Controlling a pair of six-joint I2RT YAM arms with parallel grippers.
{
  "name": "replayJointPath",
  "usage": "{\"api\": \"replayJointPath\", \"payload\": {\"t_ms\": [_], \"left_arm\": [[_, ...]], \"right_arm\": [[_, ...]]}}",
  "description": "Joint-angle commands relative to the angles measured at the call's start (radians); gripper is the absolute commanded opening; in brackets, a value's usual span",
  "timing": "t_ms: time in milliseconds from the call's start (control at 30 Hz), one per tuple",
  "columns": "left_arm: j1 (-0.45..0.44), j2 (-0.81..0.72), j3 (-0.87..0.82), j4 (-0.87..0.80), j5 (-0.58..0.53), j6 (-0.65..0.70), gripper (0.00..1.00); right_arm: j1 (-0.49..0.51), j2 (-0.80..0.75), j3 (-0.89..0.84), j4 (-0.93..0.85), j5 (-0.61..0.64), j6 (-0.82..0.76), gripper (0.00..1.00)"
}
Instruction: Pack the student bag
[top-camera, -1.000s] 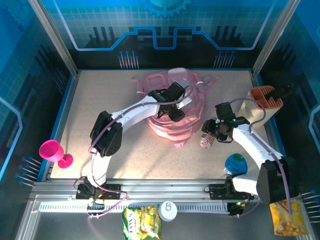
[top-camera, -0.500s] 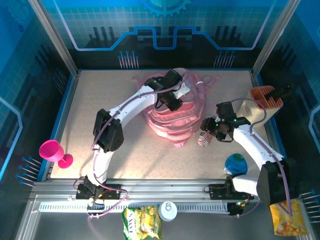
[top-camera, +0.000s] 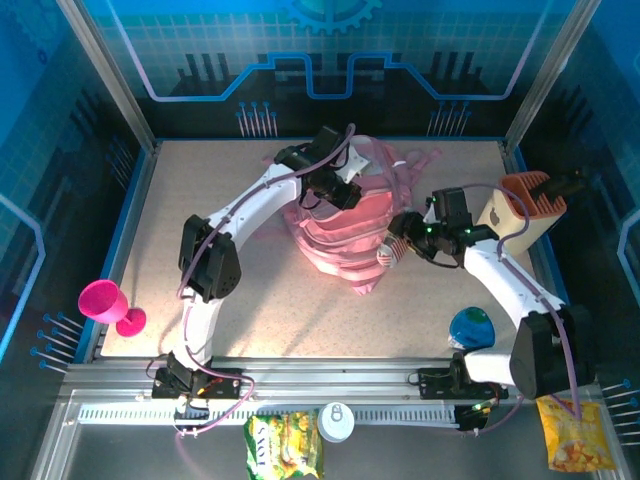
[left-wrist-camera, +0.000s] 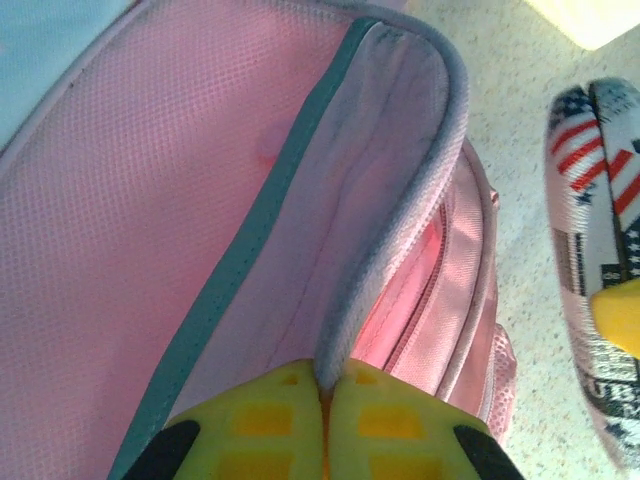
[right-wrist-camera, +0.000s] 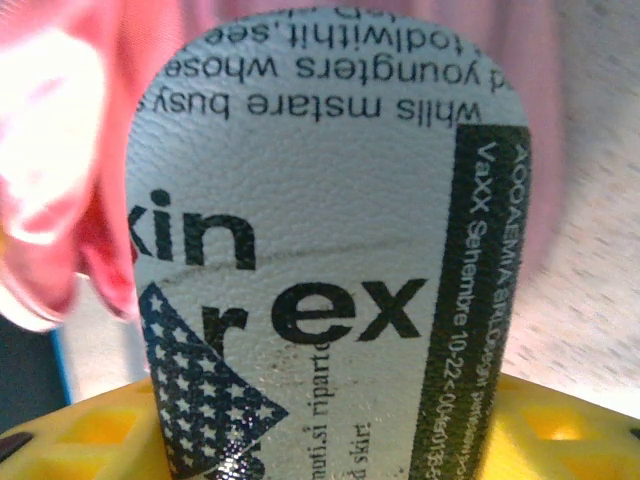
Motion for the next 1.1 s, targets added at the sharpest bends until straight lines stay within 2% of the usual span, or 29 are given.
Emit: {"api": "replayJointPath", "payload": {"t_ms": [0, 367, 467, 567, 667, 733, 933, 1067], "left_arm": [[-0.020, -0.114, -0.018, 0.125, 0.065, -0.064, 0.04], [-0.026, -0.124, -0.033, 0.196, 0.040, -0.124, 0.04], [-0.027, -0.119, -0.036, 0.195, 0.031, -0.130, 0.04], [-0.024, -0.117, -0.042, 0.196, 0.025, -0.131, 0.04], [-0.023, -0.119, -0.047, 0.192, 0.019, -0.129, 0.05], [-0.023, -0.122, -0.052, 0.194, 0.019, -0.128, 0.05], [-0.019, -0.128, -0.069, 0.201, 0.023, -0.128, 0.06], [-0.020, -0.129, -0.076, 0.204, 0.028, -0.131, 0.06]], "right_arm": [[0.016, 0.036, 0.079, 0.146, -0.065, 0.097, 0.60], [0.032, 0.203, 0.191, 0.194, -0.047, 0.288, 0.59], [0.035, 0.238, 0.198, 0.213, -0.051, 0.308, 0.64], [0.038, 0.249, 0.186, 0.264, -0.053, 0.322, 0.74], [0.043, 0.238, 0.173, 0.288, -0.044, 0.321, 0.80], [0.043, 0.230, 0.168, 0.284, -0.045, 0.312, 0.78], [0.045, 0.200, 0.133, 0.276, -0.068, 0.267, 0.63], [0.050, 0.159, 0.113, 0.200, 0.006, 0.210, 0.59]]}}
